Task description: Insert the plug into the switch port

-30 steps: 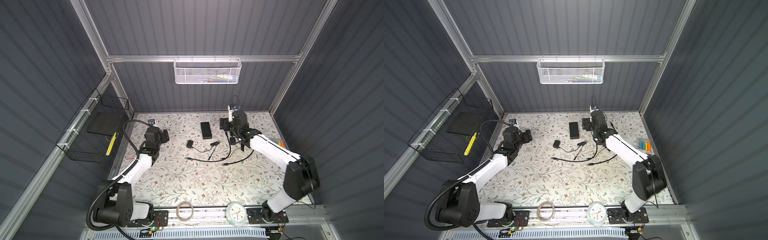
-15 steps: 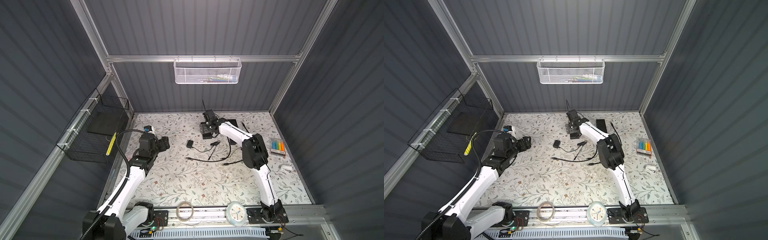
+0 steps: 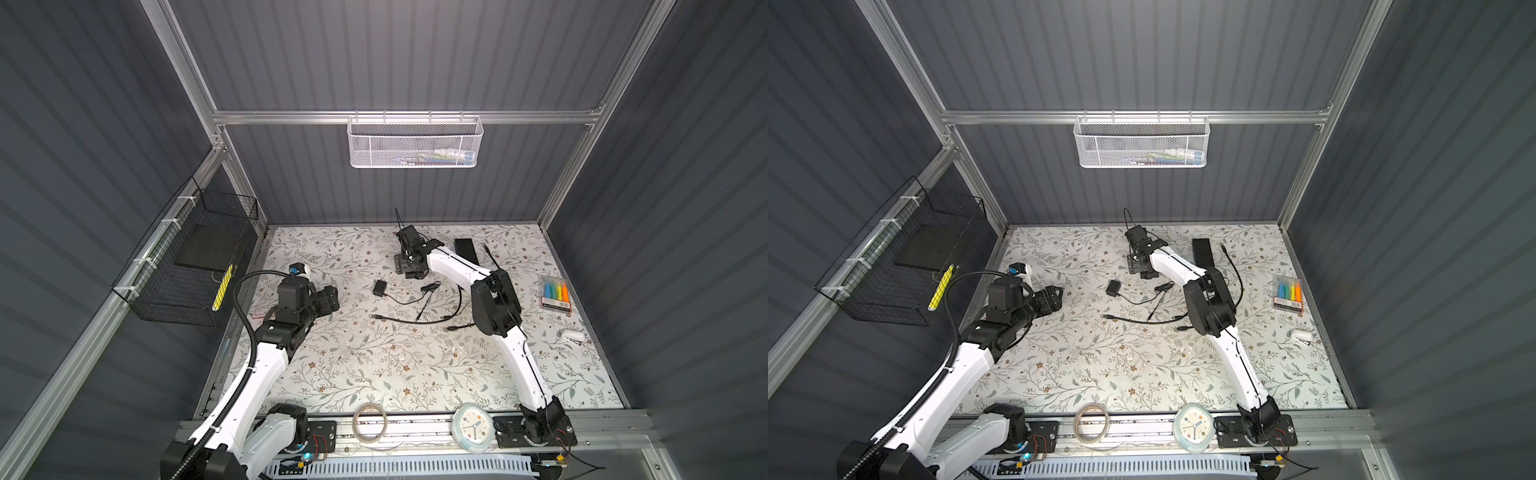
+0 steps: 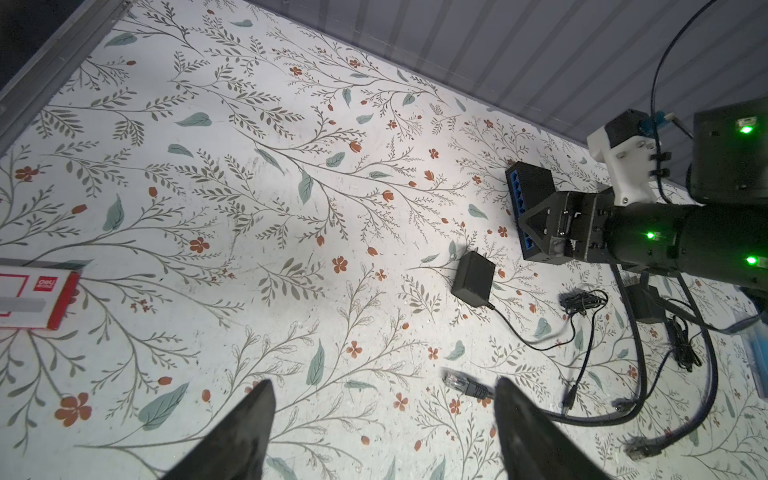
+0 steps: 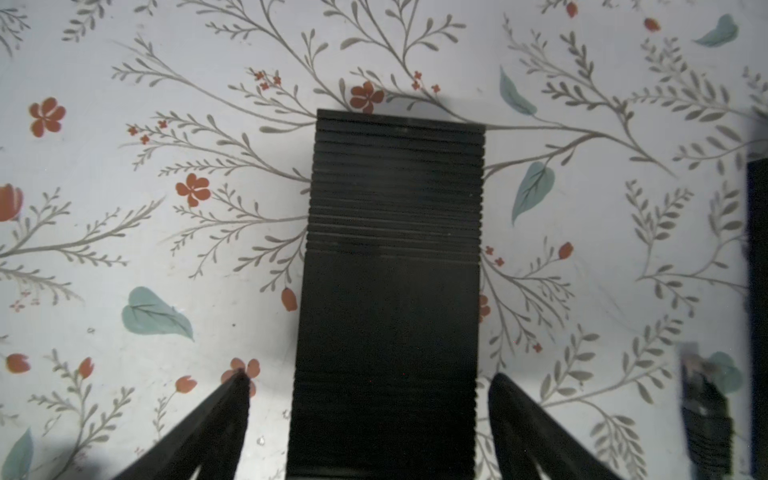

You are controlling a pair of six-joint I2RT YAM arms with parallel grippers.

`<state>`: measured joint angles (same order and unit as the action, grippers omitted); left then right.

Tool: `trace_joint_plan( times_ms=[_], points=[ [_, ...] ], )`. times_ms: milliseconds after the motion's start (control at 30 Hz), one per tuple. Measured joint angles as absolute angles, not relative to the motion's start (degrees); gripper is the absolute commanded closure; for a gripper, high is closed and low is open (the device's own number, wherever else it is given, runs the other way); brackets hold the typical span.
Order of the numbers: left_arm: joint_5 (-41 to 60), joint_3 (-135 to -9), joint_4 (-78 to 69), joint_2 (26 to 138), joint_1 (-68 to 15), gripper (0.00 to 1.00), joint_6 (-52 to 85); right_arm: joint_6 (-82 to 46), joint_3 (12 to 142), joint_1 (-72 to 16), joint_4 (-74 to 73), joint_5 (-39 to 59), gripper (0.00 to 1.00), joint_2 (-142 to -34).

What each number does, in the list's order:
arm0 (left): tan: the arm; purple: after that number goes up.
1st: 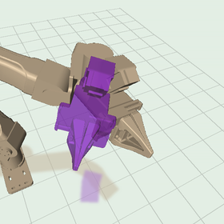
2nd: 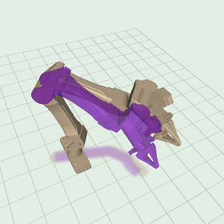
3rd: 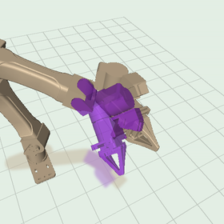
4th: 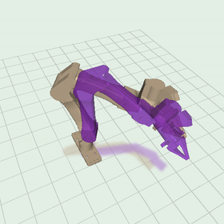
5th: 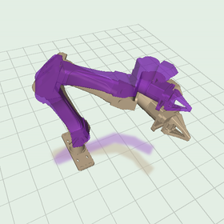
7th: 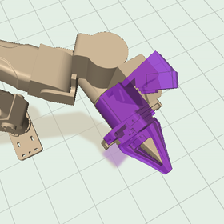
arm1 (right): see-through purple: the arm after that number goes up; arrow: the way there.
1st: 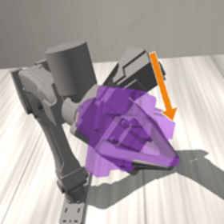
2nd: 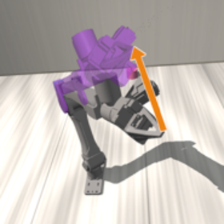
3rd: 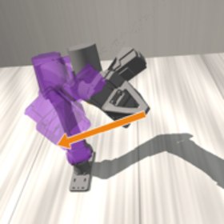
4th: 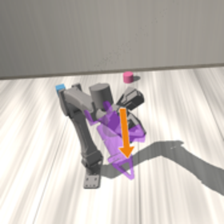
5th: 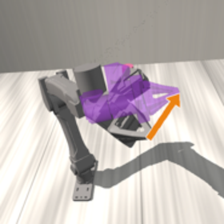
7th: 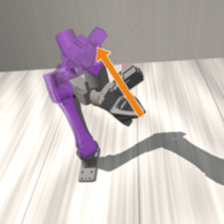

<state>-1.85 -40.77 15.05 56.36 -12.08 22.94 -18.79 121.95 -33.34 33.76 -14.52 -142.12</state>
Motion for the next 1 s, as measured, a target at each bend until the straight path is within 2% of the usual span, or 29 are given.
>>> trace_joint_plan(
  times_ms=[133, 200, 467, 600, 733, 833, 1000],
  points=[
    [-1.5, -40.8, 15.4, 56.4, -12.1, 0.18, 22.9, -20.2, 122.0, -33.3, 34.8, -14.4, 0.25, -142.9],
    [-1.4, -40.8, 15.5, 56.5, -12.1, 0.18, 22.9, -20.8, 122.0, -33.3, 35.3, -14.4, 0.34, -143.0],
    [-1.4, -40.9, 15.5, 56.5, -12.1, 0.18, 22.2, -20.6, 122.0, -33.3, 35.6, -14.2, 0.55, -142.9],
    [-1.4, -41.8, 16.1, 56.5, -12.1, 0.15, 22.0, -20.3, 120.3, -33.5, 36.3, -13.3, 0.58, -140.9],
    [-2.1, -45.4, 18.7, 56.5, -12.0, 0.14, 21.0, -19.7, 114.7, -35.5, 36.6, -13.6, 0.59, -134.0],
    [-1.7, -47.4, 19.4, 56.5, -10.2, 0.14, 21.0, -19.5, 113.7, -39.5, 36.5, -14.0, 0.57, -129.3],
    [-1.0, -48.4, 22.7, 56.4, -2.4, 0.12, 21.3, -21.4, 113.5, -48.9, 34.8, -11.7, 0.56, -125.1]
  ],
)
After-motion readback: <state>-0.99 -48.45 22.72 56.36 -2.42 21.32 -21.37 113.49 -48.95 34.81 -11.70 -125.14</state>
